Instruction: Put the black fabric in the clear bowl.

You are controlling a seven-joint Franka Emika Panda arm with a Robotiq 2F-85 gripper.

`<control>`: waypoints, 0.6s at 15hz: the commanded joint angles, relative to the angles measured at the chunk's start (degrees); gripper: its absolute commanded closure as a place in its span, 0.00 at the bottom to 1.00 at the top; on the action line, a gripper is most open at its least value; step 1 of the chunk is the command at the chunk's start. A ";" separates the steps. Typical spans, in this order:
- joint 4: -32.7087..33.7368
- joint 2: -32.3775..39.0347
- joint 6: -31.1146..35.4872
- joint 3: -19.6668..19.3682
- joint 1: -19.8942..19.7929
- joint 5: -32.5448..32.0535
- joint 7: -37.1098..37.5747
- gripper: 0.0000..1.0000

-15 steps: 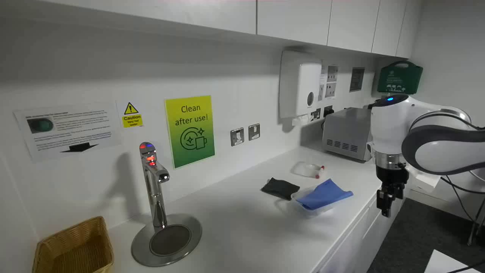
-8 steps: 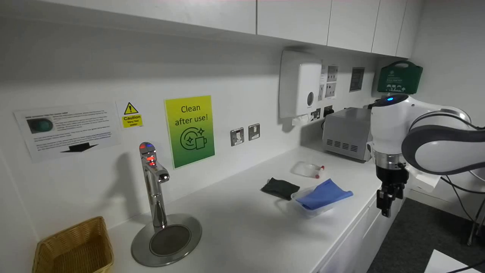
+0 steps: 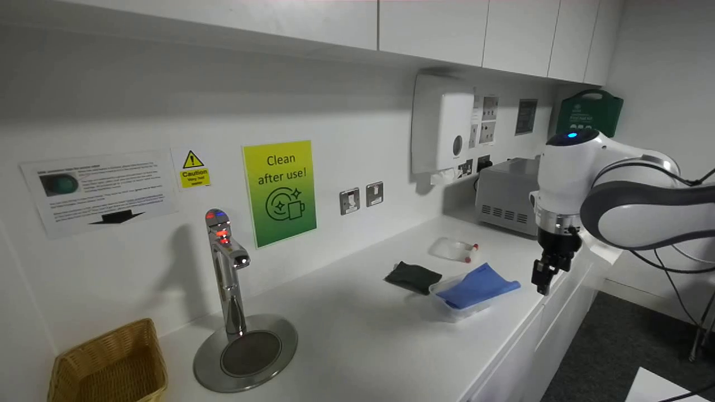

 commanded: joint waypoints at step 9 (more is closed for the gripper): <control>32.79 32.88 1.87 1.45 -3.12 -8.67 13.25 0.00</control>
